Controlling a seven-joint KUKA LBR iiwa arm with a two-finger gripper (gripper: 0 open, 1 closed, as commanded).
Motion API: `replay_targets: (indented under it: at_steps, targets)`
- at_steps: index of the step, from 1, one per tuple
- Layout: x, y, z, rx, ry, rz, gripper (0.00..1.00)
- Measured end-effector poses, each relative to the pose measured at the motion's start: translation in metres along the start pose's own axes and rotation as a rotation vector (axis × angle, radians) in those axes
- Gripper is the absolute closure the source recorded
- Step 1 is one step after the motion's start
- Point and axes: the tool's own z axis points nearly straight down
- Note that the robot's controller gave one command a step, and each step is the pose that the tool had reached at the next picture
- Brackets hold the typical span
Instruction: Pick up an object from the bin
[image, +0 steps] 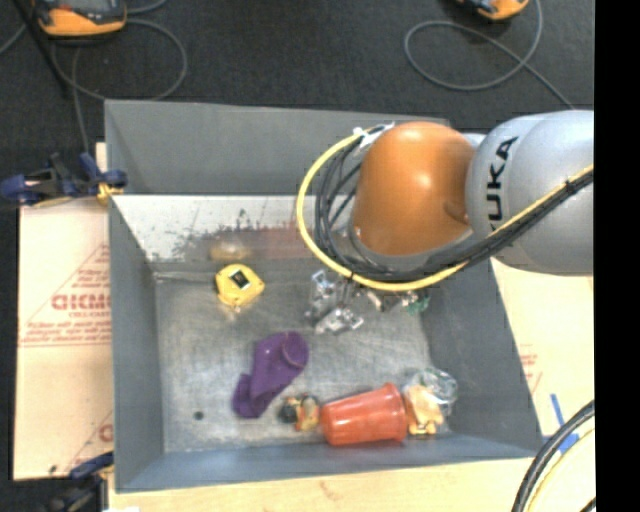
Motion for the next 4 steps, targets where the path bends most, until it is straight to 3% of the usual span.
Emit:
replay_targets:
  at_steps: [1,2,3,4]
  targets:
    - [0.044,0.03,-0.018,0.0,0.0,-0.329,0.0]
    - [0.054,0.037,-0.02,-0.001,0.0,-0.347,0.0]
    - [0.042,0.045,0.027,0.005,-0.007,-0.395,0.0]
    - [-0.024,0.02,0.103,0.007,0.007,-0.552,1.0]
